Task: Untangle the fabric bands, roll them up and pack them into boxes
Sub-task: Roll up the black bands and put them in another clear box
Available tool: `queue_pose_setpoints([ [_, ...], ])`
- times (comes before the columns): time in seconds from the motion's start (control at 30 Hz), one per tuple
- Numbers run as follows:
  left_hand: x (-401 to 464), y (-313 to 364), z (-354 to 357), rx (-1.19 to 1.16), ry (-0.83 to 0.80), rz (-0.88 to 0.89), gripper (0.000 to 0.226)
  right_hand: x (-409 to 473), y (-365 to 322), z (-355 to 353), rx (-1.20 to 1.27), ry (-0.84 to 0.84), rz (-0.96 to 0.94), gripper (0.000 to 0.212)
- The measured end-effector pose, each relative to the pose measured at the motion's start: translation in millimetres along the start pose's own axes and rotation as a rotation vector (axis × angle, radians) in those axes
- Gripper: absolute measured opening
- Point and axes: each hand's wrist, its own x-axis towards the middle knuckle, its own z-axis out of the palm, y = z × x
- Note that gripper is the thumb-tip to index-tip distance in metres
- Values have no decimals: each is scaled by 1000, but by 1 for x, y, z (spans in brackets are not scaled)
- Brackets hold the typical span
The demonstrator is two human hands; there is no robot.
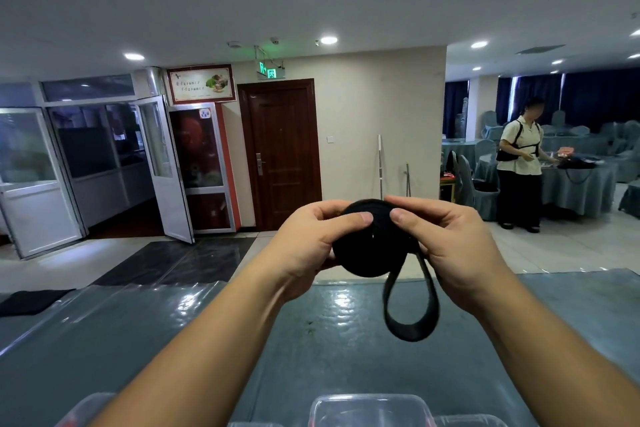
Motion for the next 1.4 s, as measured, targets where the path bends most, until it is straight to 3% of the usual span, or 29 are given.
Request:
queue_pose_setpoints([
  [0.27,0,-5,1,-94,30,38,25,-5,2,7,124,75,2,22],
  [0.5,0,5,-12,87,-57,2,21,-1,4,3,56,55,14,20],
  [0.7,1,-9,-4,-113,68,-10,26,-3,11,7,86,125,-12,24],
  [0.87,2,-6,-14,22,-9,-22,23,-1,9,6,47,98,22,18],
  [1.1,-1,-16,-5,-69,62,45,25,-4,11,10,68,143,38,21],
  [1.3,1,-6,-15,112,-35,-24,21,-5,12,6,3,135,40,15],
  [1.4,0,-5,-15,83,-16,3,17,-9,14,9,53,155,39,16],
])
